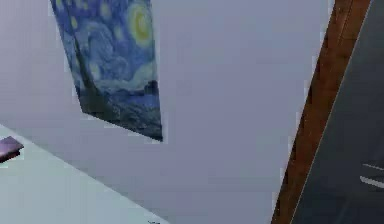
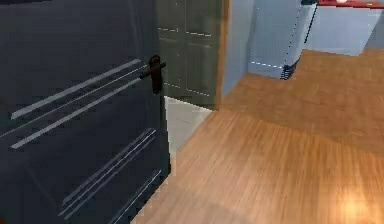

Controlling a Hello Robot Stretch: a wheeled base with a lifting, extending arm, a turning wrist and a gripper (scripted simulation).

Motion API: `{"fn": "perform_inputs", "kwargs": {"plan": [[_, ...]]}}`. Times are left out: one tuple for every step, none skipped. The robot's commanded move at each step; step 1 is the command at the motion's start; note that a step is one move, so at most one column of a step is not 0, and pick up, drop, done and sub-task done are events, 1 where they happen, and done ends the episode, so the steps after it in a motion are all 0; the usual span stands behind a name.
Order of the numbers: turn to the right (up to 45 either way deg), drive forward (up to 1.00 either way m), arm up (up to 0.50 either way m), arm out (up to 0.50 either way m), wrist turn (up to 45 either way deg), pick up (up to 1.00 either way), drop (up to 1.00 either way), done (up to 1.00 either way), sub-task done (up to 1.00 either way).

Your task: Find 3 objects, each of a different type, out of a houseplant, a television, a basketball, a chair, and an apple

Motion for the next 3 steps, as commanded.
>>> {"fn": "perform_inputs", "kwargs": {"plan": [[45.0,0.00,0.00,0.00,0.0,0.00,0.00,0.00,0.00],[45.0,0.00,0.00,0.00,0.0,0.00,0.00,0.00,0.00],[36.0,0.00,0.00,0.00,0.0,0.00,0.00,0.00,0.00]]}}
